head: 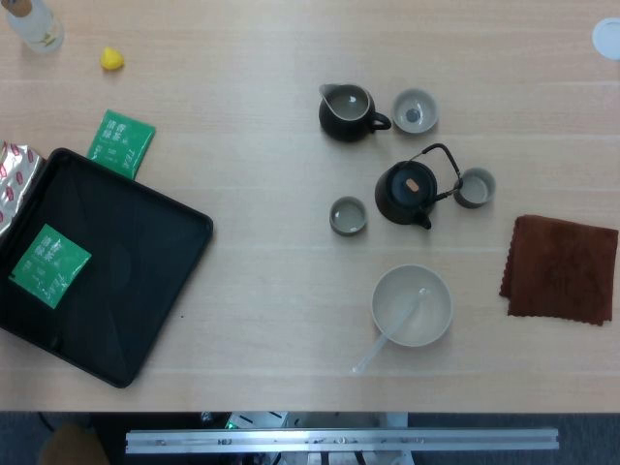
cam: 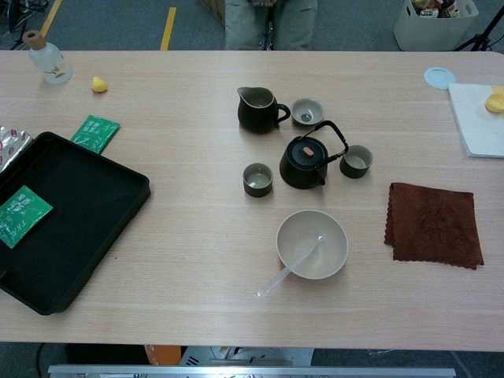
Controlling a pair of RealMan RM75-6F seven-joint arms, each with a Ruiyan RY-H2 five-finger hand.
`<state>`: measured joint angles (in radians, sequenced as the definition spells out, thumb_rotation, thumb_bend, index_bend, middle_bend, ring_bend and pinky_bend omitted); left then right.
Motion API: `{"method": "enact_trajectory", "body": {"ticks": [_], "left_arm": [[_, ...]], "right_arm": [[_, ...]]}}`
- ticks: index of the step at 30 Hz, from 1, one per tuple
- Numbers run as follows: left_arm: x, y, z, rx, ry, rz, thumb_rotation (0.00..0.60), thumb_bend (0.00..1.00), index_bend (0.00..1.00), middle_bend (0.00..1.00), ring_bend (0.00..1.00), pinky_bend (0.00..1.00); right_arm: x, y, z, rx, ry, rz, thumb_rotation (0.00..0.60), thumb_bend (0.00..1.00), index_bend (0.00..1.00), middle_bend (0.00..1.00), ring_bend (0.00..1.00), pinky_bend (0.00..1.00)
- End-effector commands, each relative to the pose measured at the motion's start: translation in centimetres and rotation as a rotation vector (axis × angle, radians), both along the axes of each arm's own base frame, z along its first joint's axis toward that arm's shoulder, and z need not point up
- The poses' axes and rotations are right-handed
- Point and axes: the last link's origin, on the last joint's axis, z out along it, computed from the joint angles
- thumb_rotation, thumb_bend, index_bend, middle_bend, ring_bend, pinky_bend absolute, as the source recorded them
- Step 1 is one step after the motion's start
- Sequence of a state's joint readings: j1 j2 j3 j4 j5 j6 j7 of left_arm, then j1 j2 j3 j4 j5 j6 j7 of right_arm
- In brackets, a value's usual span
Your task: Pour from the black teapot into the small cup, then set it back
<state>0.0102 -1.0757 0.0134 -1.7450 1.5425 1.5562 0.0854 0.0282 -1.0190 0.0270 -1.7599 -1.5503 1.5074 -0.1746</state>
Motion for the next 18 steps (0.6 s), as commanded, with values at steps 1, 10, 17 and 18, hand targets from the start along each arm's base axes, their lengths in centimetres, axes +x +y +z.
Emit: {"method": "enact_trajectory", "body": {"ticks": [1, 10, 17, 18], "left_arm": [[0.0, 0.1, -0.1, -0.002, -0.001, -0.002, 0.600, 0.30, 0.11, 0.17, 0.10, 0.09], [0.1, 0.0, 0.0, 0.002, 0.000, -0.001, 0.600, 0.30, 0.11, 0.17, 0.10, 0.09], [0.2, 0.1, -0.2, -0.004, -0.001, -0.005, 0.600, 0.30, 0.11, 0.17, 0.10, 0.09], [0.2, 0.1, -0.2, -0.003, -0.001, -0.005, 0.600, 0.30, 0.11, 0.17, 0.10, 0.09]], "right_arm": [[-0.1, -0.1, 0.0, 0.002, 0.001, -0.004, 0.600, 0.09, 0.44, 0.39, 0.24, 0.34], [0.2, -0.5, 0.0, 0.004, 0.000, 0.014, 0.600, 0.09, 0.44, 0.39, 0.24, 0.34], [0.9, -1.9, 0.0, 0.053, 0.036, 0.059, 0.600, 0.09, 0.44, 0.39, 0.24, 0.34], [1.2, -2.3, -0.1, 0.061, 0.049, 0.074, 0.600, 0.09, 0.44, 0.39, 0.24, 0.34]]}}
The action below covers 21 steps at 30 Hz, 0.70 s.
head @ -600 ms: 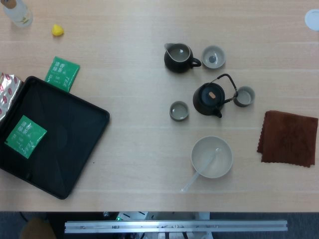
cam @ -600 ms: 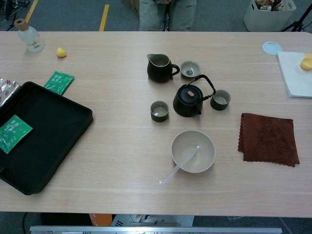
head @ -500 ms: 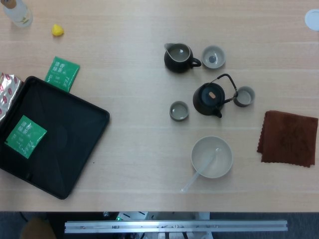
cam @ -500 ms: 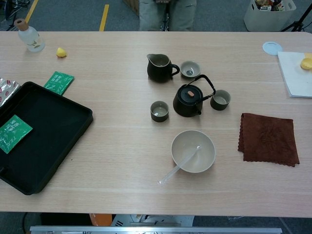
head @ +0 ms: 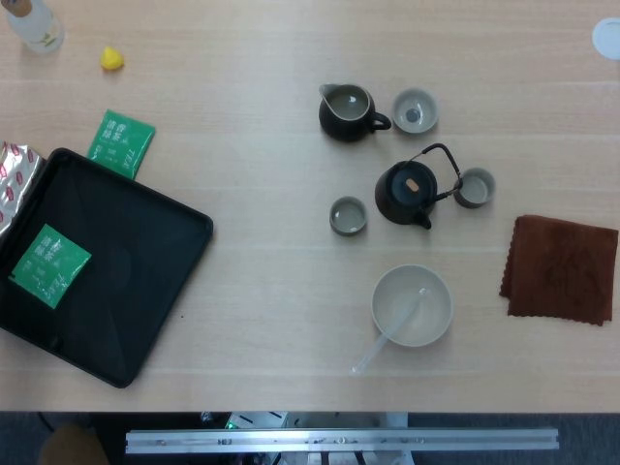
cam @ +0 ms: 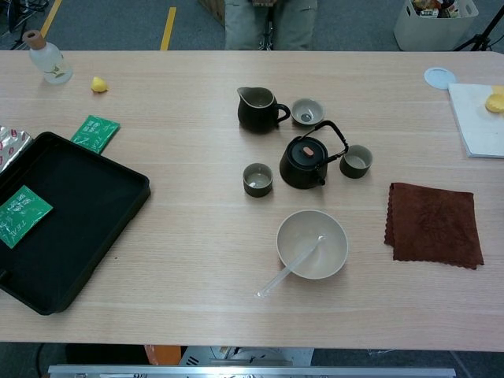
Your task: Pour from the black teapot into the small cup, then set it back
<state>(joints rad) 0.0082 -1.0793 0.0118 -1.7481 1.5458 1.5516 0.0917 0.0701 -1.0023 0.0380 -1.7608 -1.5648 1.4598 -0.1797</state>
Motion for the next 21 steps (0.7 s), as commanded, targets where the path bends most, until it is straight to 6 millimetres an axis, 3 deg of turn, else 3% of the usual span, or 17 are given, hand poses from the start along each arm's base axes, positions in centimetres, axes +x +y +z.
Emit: {"method": "enact_trajectory", "body": {"ticks": [1, 7, 11, 21], "left_arm": [[0.0, 0.0, 0.0, 0.001, 0.000, 0.000, 0.600, 0.30, 0.11, 0.17, 0.10, 0.09], [-0.1, -0.2, 0.0, 0.002, -0.001, 0.005, 0.600, 0.30, 0.11, 0.17, 0.10, 0.09], [-0.1, -0.4, 0.2, 0.008, -0.003, 0.006, 0.600, 0.30, 0.11, 0.17, 0.10, 0.09], [-0.4, -0.5, 0.4, 0.012, -0.002, 0.013, 0.600, 0.30, 0.11, 0.17, 0.10, 0.09]], "right_arm": [[0.7, -1.2, 0.0, 0.028, 0.035, 0.041, 0.600, 0.09, 0.44, 0.39, 0.24, 0.34], [2.5, -3.5, -0.8, 0.085, 0.075, 0.096, 0.600, 0.08, 0.44, 0.39, 0.24, 0.34], [4.1, -5.4, -1.6, 0.123, 0.113, 0.140, 0.600, 0.03, 0.43, 0.39, 0.24, 0.34], [7.6, -10.2, -5.9, 0.258, 0.174, 0.174, 0.600, 0.00, 0.43, 0.39, 0.24, 0.34]]}}
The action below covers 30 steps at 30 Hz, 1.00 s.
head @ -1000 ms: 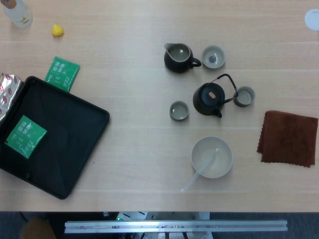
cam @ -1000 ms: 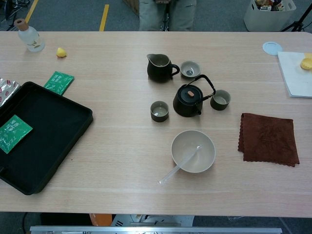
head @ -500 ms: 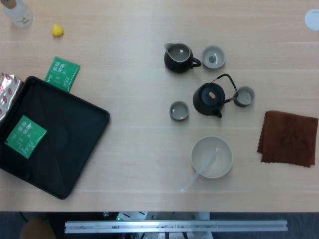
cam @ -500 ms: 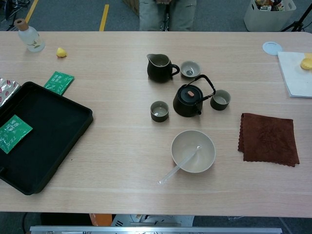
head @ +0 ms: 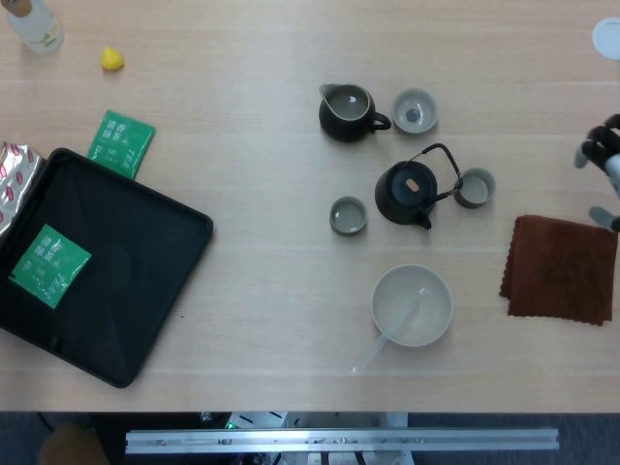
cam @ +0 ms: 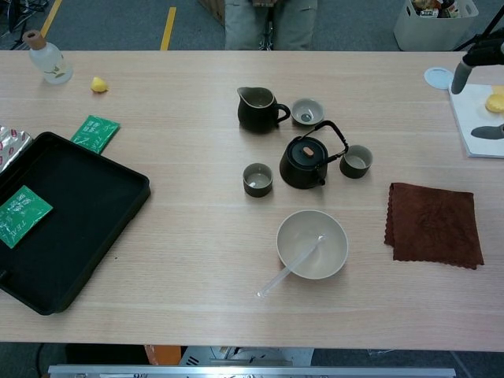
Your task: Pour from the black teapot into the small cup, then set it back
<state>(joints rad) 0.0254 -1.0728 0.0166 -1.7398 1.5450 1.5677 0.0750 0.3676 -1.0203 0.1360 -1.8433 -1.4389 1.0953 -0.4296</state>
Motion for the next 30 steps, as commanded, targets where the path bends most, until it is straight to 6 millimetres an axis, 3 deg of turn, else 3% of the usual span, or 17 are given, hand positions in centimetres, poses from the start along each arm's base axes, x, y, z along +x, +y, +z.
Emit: {"method": "enact_trajectory", "body": {"ticks": [1, 4, 12, 19, 22, 30], "left_arm": [[0.1, 0.1, 0.0, 0.002, -0.003, -0.005, 0.600, 0.30, 0.11, 0.17, 0.10, 0.09], [0.2, 0.2, 0.1, 0.004, -0.002, -0.007, 0.600, 0.30, 0.11, 0.17, 0.10, 0.09], [0.0, 0.2, 0.0, 0.005, -0.002, 0.006, 0.600, 0.30, 0.11, 0.17, 0.10, 0.09], [-0.2, 0.4, -0.1, 0.002, -0.004, 0.012, 0.600, 0.30, 0.11, 0.17, 0.10, 0.09], [-0.4, 0.4, -0.1, 0.004, -0.005, 0.017, 0.600, 0.30, 0.11, 0.17, 0.10, 0.09], [-0.8, 0.5, 0.0, 0.009, -0.006, 0.030, 0.600, 0.30, 0.11, 0.17, 0.10, 0.09]], "right_arm": [[1.6, -1.9, -2.1, 0.047, 0.014, 0.011, 0.598, 0.00, 0.43, 0.39, 0.24, 0.34], [2.4, -2.8, -3.4, 0.069, 0.033, 0.028, 0.572, 0.00, 0.43, 0.39, 0.24, 0.34], [3.8, -4.6, -6.2, 0.111, 0.070, 0.047, 0.413, 0.00, 0.43, 0.39, 0.24, 0.34], [5.2, -6.5, -8.1, 0.127, 0.065, 0.059, 0.168, 0.00, 0.43, 0.39, 0.24, 0.33], [5.7, -7.1, -9.0, 0.133, 0.083, 0.075, 0.135, 0.00, 0.43, 0.39, 0.25, 0.32], [6.2, -8.4, -11.7, 0.154, 0.145, 0.087, 0.133, 0.00, 0.43, 0.40, 0.25, 0.31]]}}
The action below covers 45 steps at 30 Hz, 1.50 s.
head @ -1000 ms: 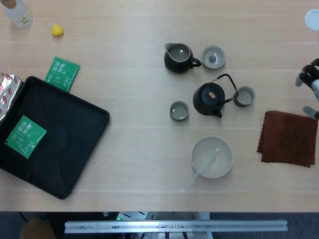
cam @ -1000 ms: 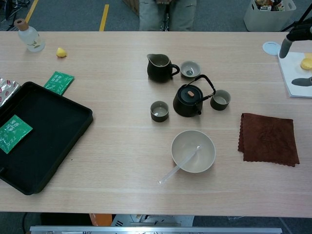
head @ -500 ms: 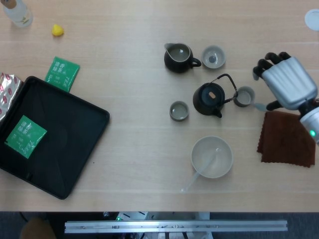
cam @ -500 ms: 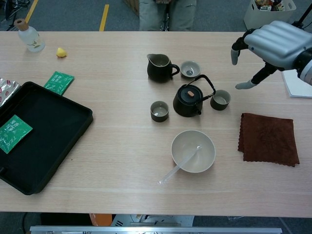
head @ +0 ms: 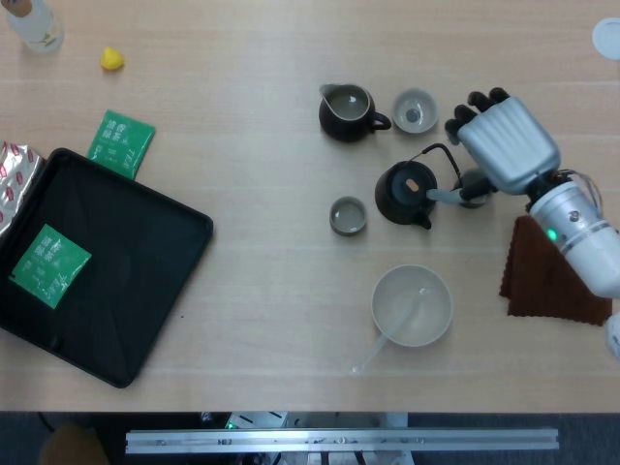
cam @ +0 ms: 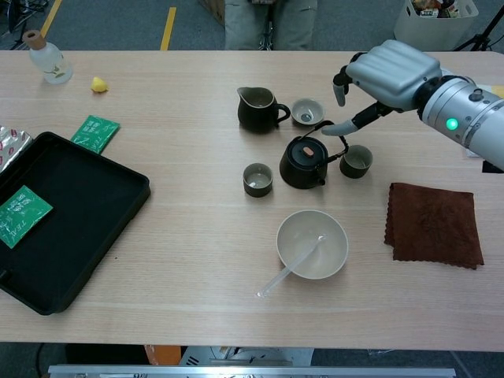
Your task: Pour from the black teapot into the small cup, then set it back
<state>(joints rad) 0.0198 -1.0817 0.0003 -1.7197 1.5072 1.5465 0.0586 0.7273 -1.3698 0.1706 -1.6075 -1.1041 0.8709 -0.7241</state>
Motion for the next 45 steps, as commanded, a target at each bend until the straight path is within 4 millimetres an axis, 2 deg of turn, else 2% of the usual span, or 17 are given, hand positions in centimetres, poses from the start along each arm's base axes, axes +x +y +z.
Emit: {"method": "enact_trajectory", "body": {"ticks": [1, 22, 31, 45], "left_arm": [[-0.1, 0.0, 0.1, 0.003, 0.000, 0.002, 0.600, 0.30, 0.11, 0.17, 0.10, 0.09], [-1.3, 0.0, 0.3, 0.008, -0.009, 0.029, 0.600, 0.30, 0.11, 0.17, 0.10, 0.09], [-1.7, 0.0, 0.3, 0.013, -0.012, 0.037, 0.600, 0.30, 0.11, 0.17, 0.10, 0.09], [-1.7, -0.1, 0.2, 0.012, -0.017, 0.032, 0.600, 0.30, 0.11, 0.17, 0.10, 0.09]], "right_arm": [[0.0, -0.4, -1.2, 0.012, 0.025, -0.001, 0.132, 0.00, 0.43, 0.40, 0.25, 0.31], [0.8, -2.9, -6.3, 0.022, 0.074, -0.014, 0.132, 0.00, 0.43, 0.41, 0.25, 0.30], [0.7, -3.8, -6.7, 0.016, 0.078, -0.039, 0.133, 0.00, 0.43, 0.41, 0.25, 0.30], [-0.7, -2.8, -5.7, 0.038, 0.095, -0.048, 0.132, 0.00, 0.43, 0.41, 0.25, 0.30]]}}
